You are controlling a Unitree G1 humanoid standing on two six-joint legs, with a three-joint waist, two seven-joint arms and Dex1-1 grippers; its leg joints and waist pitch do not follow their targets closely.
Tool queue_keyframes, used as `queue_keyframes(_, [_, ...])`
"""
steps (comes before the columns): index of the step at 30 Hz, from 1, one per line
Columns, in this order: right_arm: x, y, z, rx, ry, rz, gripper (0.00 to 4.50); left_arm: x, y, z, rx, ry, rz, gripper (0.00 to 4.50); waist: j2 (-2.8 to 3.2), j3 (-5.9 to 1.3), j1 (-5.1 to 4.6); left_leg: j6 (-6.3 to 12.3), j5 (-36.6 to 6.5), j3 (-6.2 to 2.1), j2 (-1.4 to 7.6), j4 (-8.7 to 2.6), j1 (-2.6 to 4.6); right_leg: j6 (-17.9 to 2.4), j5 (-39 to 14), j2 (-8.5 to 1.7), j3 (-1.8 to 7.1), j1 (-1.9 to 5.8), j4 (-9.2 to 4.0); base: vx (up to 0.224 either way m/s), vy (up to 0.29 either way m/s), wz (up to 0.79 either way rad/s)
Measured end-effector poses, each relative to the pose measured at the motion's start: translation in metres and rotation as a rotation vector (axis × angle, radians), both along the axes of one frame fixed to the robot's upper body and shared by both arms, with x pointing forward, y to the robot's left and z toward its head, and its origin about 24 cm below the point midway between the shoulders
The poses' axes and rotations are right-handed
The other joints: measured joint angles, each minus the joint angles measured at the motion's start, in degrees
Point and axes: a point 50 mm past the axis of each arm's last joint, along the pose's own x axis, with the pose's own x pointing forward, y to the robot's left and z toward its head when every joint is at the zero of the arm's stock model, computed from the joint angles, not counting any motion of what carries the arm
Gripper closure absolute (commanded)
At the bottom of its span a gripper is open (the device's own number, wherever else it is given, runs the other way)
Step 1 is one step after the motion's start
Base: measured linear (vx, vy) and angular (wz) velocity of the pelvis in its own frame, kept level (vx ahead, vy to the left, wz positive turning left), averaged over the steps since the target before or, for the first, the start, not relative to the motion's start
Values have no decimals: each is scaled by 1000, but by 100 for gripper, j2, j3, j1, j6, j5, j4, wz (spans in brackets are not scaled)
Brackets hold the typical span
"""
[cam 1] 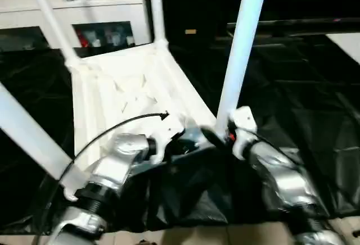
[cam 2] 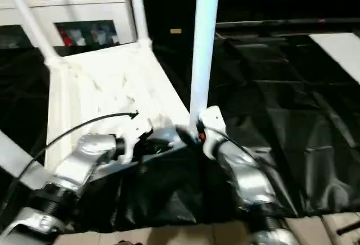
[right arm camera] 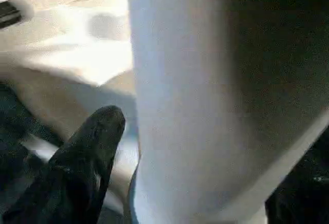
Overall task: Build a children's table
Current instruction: Rotate leg to tighten
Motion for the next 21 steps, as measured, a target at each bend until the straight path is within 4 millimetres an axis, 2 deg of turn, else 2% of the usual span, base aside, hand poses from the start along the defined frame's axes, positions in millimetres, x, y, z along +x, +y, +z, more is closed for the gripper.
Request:
queue_keyframes(10, [-25,-20,7,-1,110,313,73,-8,13,2,11,60,-173,450,-6,3,275,2,0,41,11,19,-11,-4,-4,-8,12,4,2,0,0,0])
queue_keyframes(12, [-28,-23,8,-5,134,358,73,-10,14,1,15,71,-202,450,-7,4,299,2,0,56,14,19,-11,-4,-4,-9,20,6,4,0,0,0])
queue_keyframes(13, [-29,-24,8,-3,147,374,100,-10,15,1,18,77,-214,450,-12,4,303,3,0,60,14,19,-10,-4,-4,-10,23,9,5,0,0,0])
queue_keyframes(16, [-31,-25,8,2,177,405,100,-11,16,0,21,89,-238,450,-26,3,311,3,1,60,15,20,-10,-4,-4,-11,24,13,6,0,0,0])
queue_keyframes(19, [-34,-26,9,-13,194,440,142,-13,18,-1,21,99,-260,450,-32,0,319,3,1,61,15,21,-9,-3,-4,-11,23,15,8,0,0,0])
queue_keyframes(21, [-34,-25,9,-27,194,448,144,-13,19,-1,23,104,-268,450,-37,-4,319,3,1,60,15,22,-9,-3,-4,-12,23,15,12,0,0,0])
